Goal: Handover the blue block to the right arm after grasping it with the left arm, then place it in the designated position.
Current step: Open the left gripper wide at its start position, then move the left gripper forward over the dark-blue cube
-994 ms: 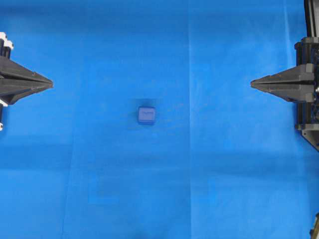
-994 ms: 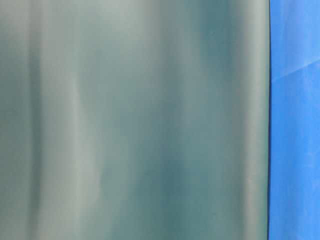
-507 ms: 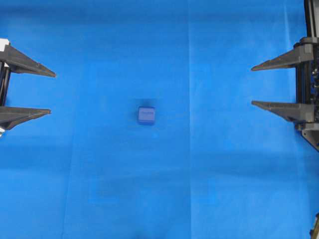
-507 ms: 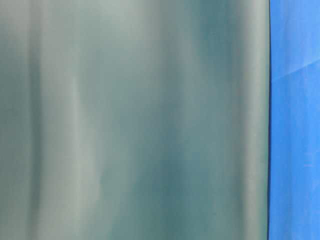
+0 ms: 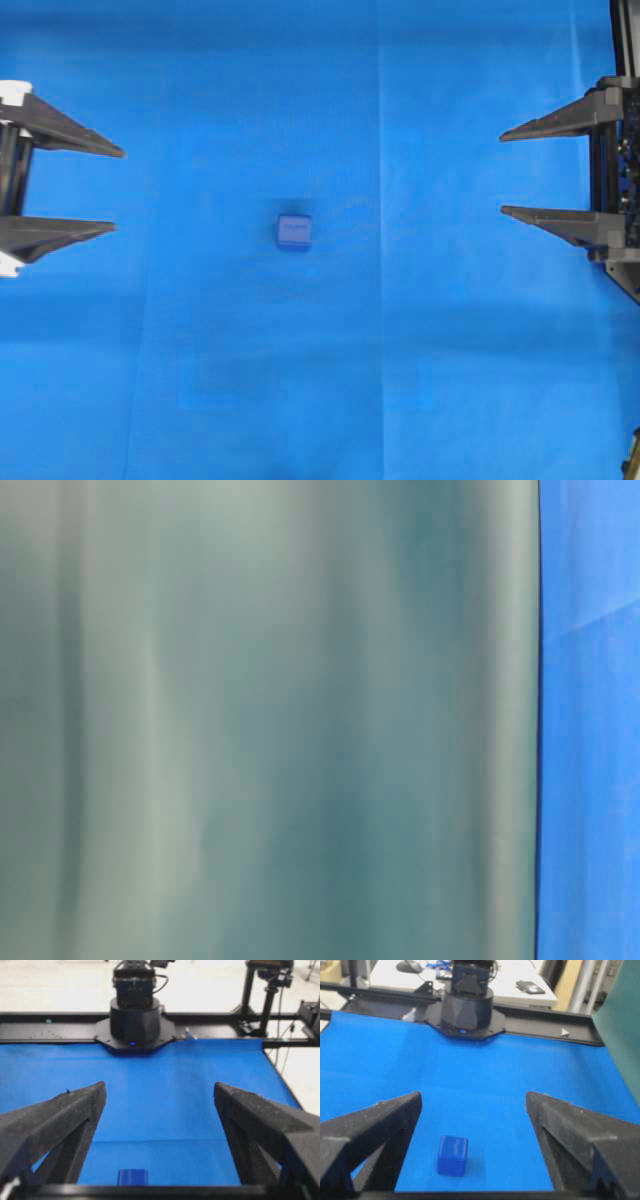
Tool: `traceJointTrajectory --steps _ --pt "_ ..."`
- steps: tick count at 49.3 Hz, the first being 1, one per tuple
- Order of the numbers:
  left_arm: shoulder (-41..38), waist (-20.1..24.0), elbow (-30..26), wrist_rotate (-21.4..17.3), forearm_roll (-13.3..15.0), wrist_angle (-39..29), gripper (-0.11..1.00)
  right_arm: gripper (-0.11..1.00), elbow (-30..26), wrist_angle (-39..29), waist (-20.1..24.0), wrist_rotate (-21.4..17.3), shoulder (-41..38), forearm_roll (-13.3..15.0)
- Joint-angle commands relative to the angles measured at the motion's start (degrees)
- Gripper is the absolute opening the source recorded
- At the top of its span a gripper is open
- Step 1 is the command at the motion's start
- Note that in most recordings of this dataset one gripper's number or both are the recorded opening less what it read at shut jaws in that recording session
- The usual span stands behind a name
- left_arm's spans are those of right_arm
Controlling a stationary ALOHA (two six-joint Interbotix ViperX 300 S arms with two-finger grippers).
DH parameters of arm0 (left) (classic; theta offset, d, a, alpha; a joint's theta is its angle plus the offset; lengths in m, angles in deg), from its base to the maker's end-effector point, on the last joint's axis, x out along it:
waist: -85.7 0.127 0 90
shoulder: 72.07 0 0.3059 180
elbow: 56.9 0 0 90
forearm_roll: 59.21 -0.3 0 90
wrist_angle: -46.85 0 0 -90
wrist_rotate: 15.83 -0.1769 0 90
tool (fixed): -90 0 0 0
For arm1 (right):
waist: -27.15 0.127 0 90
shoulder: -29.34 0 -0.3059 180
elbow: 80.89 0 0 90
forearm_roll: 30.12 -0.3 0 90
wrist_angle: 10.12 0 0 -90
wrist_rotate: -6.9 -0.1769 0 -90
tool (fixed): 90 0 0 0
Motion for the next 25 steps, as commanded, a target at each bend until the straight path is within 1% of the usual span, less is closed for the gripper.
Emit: traceJointTrajectory --steps 1,13,25 --pt "-4.22 0.53 -2.72 0.00 -0.09 2.72 0.92 0.98 -1.49 0.44 -0.09 -0.09 -0.79 -0.09" --pt "-16.70 1.58 -8.96 -0.70 -0.09 9.58 0.92 0.98 -1.67 0.62 0.00 -0.09 -1.49 -0.09" --pt "-27.25 2.37 -17.14 -0.88 -0.09 10.20 0.92 0.98 -1.58 0.97 -0.09 -0.09 -1.49 -0.09"
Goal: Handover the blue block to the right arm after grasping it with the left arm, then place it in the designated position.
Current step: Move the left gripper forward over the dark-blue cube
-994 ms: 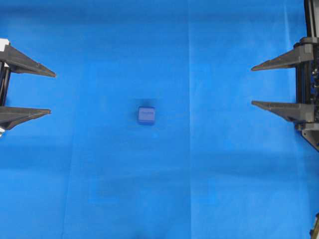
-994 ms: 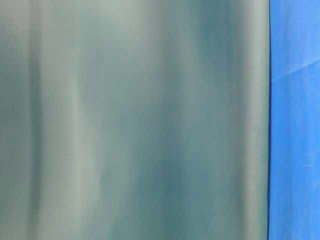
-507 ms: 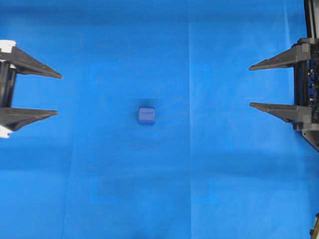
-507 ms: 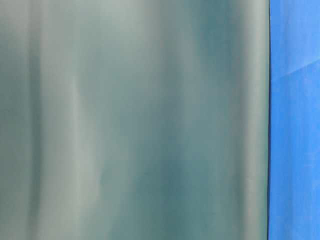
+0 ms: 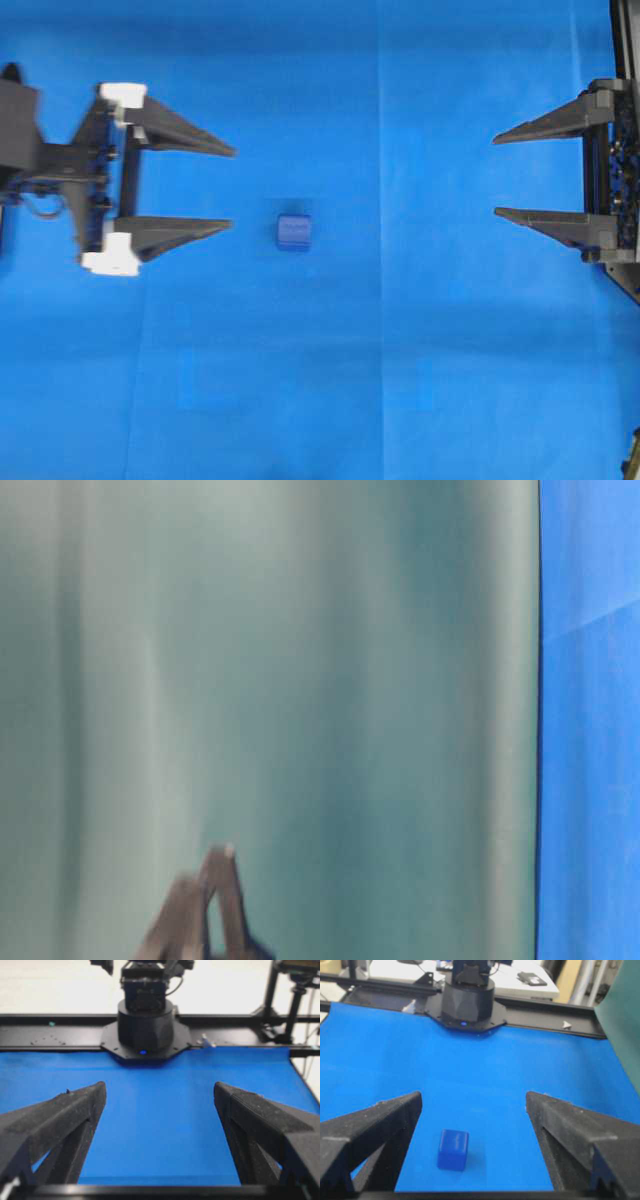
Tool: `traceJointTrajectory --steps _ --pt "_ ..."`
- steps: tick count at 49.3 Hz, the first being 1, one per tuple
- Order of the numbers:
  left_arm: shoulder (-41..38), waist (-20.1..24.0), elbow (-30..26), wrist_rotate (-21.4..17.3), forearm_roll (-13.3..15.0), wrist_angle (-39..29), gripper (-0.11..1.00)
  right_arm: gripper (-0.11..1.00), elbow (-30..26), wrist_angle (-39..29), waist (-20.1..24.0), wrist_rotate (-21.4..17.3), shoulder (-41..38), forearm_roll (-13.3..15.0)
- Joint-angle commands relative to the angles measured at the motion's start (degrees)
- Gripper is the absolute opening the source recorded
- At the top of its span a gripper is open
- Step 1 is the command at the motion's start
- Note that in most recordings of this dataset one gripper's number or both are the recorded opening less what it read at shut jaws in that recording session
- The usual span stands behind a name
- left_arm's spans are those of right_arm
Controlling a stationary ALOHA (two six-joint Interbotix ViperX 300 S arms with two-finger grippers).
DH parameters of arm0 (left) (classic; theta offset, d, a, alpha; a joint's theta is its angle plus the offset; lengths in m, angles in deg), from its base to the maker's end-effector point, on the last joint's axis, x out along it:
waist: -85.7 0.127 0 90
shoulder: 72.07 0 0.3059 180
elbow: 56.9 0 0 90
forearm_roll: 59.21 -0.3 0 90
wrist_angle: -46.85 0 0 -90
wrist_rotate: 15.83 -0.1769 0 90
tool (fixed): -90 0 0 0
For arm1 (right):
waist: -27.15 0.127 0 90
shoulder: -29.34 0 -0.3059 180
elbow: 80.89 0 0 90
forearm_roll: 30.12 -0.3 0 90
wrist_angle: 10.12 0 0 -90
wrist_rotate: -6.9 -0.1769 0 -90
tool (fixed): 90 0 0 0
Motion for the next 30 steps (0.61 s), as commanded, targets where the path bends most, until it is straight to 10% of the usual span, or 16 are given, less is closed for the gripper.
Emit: traceJointTrajectory --steps 1,30 --pt "-2.99 0.18 -4.57 -0.18 -0.09 0.53 0.92 0.98 -1.58 0.70 0.00 -0.09 -0.26 -0.09" --pt "-11.78 0.88 -15.82 0.62 -0.09 -11.25 0.92 0.98 -1.49 0.62 -0.09 -0.09 -0.26 -0.09"
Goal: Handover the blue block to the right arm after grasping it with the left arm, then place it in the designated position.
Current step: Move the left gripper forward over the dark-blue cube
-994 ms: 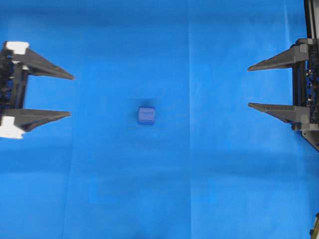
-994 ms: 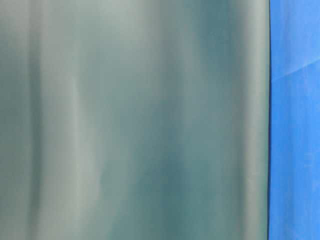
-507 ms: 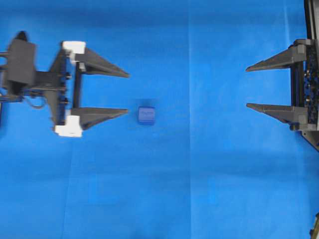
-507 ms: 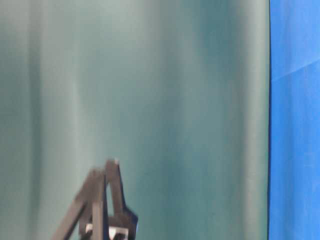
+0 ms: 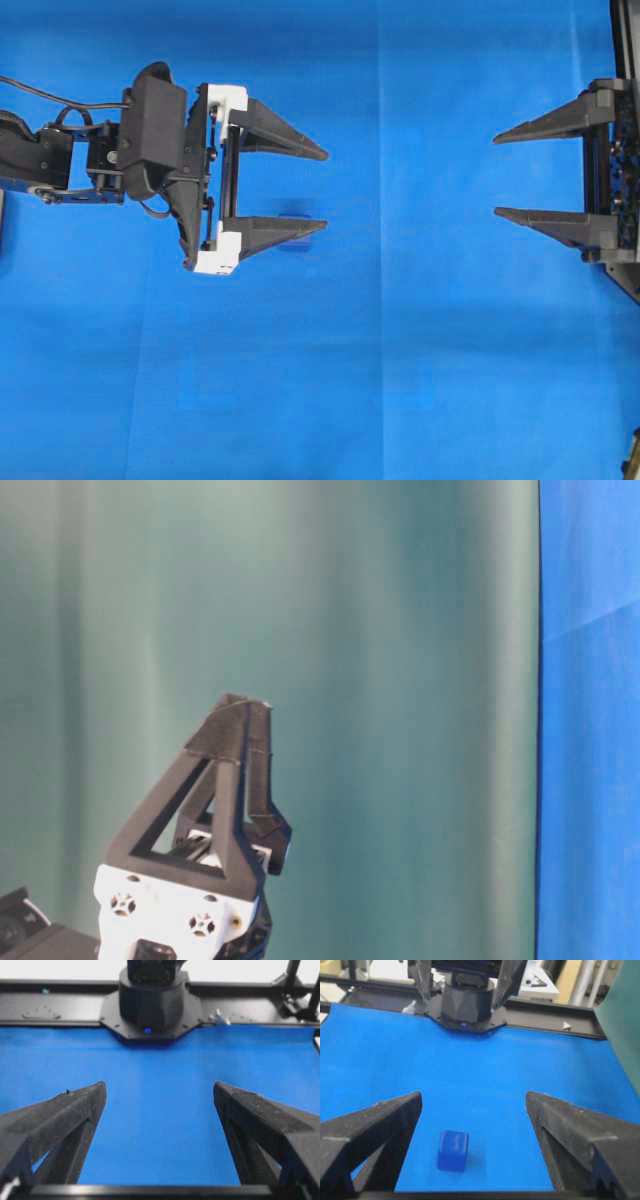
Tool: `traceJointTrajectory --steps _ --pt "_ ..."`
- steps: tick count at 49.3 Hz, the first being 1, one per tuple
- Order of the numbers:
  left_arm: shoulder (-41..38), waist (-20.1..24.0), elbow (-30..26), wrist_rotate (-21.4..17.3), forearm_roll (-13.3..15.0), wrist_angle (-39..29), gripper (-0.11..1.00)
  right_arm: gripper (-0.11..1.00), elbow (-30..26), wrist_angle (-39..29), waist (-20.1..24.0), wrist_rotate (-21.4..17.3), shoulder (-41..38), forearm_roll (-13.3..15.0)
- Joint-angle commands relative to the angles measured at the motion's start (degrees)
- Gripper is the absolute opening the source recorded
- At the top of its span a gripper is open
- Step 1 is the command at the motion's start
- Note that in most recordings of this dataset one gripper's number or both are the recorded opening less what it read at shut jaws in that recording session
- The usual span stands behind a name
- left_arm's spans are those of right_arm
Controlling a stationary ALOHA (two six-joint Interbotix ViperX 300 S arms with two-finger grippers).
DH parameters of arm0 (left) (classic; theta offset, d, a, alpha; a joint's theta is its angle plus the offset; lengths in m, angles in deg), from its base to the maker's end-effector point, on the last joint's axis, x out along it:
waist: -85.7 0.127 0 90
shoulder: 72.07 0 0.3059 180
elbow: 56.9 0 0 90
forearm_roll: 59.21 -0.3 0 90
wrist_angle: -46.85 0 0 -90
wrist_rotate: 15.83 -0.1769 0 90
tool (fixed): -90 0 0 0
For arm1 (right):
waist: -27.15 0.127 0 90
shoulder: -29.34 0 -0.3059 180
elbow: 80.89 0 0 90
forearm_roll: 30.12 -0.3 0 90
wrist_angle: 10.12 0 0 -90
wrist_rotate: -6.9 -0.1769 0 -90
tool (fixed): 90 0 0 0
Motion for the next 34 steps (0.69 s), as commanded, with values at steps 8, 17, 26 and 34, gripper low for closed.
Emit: traceJointTrajectory --steps 8,17,26,34 --pt "-0.26 0.09 -4.92 0.79 -0.09 -12.22 0.92 0.98 -1.67 0.44 -0.09 -0.09 -0.26 -0.09" --pt "-2.46 -0.18 -11.78 1.67 -0.09 -30.15 0.92 0.98 -1.67 0.26 -0.09 -0.09 -0.26 -0.09" --pt "-5.36 -0.44 -18.02 1.85 -0.09 -45.35 0.92 0.98 -1.67 0.00 0.00 -0.09 -0.26 0.00" --pt "-8.53 -0.70 -23.91 3.08 -0.09 -57.22 0.92 0.98 -1.67 -0.44 0.00 -0.09 -0.26 0.00"
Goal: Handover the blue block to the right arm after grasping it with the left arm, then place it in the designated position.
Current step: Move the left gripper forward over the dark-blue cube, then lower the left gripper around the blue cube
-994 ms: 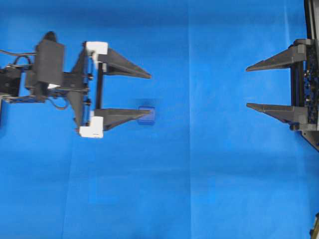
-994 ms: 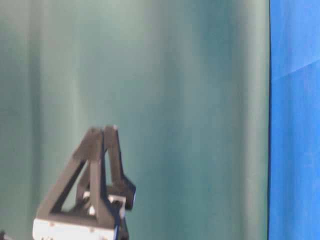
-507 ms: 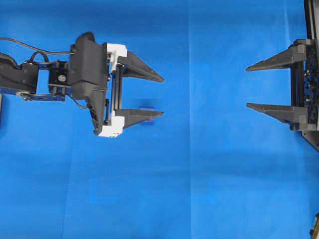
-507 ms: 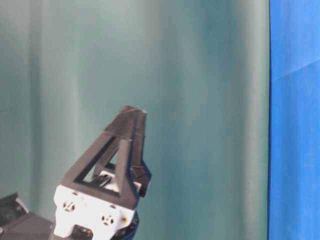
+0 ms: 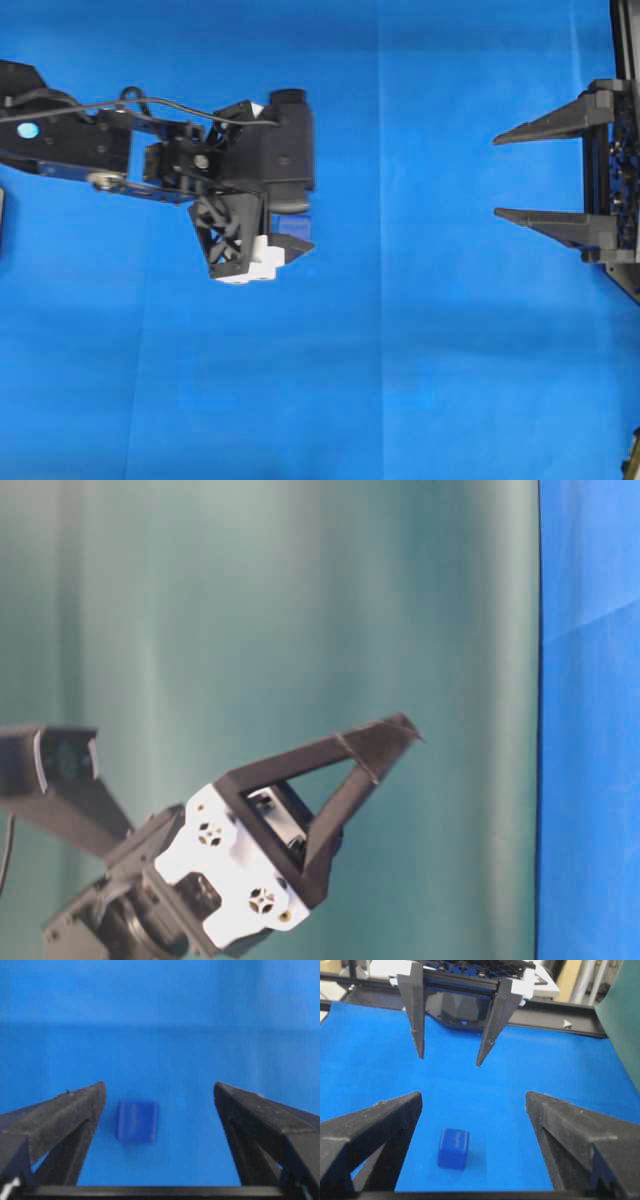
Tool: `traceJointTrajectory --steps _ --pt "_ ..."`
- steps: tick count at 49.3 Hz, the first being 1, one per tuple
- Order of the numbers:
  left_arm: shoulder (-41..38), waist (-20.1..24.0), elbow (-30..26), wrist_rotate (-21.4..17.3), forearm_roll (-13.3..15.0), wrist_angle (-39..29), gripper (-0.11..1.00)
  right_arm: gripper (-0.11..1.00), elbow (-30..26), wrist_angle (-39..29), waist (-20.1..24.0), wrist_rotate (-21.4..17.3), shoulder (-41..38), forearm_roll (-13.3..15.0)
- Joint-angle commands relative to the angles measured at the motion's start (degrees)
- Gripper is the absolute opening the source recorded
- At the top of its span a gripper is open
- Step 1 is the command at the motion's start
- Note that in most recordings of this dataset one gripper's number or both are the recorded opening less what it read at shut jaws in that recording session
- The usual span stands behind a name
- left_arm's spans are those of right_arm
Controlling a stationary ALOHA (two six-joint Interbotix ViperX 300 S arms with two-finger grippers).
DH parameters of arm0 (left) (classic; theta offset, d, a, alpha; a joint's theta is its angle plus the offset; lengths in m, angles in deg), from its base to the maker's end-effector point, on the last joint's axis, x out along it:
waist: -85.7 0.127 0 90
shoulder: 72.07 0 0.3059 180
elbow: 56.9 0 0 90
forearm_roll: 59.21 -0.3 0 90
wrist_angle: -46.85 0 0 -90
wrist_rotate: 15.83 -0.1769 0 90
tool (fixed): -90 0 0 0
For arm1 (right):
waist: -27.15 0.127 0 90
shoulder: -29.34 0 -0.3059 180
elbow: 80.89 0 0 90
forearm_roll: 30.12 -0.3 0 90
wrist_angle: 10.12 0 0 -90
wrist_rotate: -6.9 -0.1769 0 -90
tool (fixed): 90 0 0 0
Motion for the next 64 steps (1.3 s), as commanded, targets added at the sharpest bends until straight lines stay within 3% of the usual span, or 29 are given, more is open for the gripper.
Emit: traceJointTrajectory --steps 1,15,64 --pt "-0.53 -0.26 -4.48 0.53 -0.09 -5.63 0.92 0.98 -1.58 -0.09 0.00 -0.09 -0.26 0.00" --pt "-4.22 -0.26 -11.43 0.79 -0.09 -15.82 0.92 0.98 -1.58 -0.53 -0.09 -0.09 -0.35 0.00" --pt "-4.57 -0.26 -11.95 1.05 -0.09 -15.91 0.92 0.98 -1.49 -1.32 0.00 -0.09 -0.26 0.00"
